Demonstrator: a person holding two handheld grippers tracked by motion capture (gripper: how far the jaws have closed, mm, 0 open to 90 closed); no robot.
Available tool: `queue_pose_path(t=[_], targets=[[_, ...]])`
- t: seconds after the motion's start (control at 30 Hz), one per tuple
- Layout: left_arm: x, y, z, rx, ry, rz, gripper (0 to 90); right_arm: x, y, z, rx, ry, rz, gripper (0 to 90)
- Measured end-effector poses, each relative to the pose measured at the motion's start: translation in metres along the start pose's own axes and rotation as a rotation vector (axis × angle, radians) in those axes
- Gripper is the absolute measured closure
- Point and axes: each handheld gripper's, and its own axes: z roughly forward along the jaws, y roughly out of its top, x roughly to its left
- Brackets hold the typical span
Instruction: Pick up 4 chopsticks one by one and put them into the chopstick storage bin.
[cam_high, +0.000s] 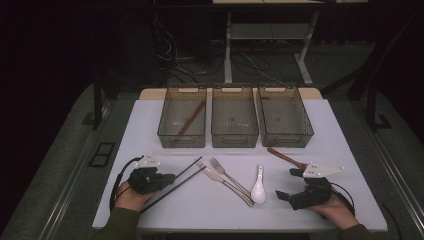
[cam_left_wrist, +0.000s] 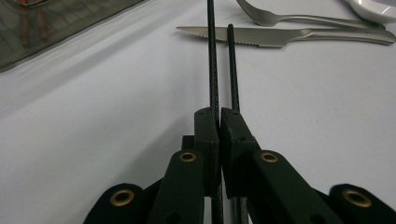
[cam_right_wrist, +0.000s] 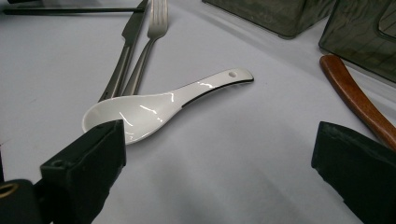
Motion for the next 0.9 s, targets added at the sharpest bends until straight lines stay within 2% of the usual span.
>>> queue_pose_path(t=[0.27, 0.53, 0.9], targets=[[-0.002, 0.007, -0.001, -0.009, 0.002, 0.001, 84.9, 0.0, 0.0, 0.0, 0.004, 0.0, 0.0, 2.9], [-0.002, 0.015, -0.007, -0.044, 0.005, 0.0, 84.9, 0.0, 0.0, 0.0, 0.008, 0.001, 0.0, 2.9], [0.0, 0.027, -0.01, -0.085, 0.012, -0.035, 84.9, 0.0, 0.0, 0.0, 0.007, -0.002, 0.0, 2.9]])
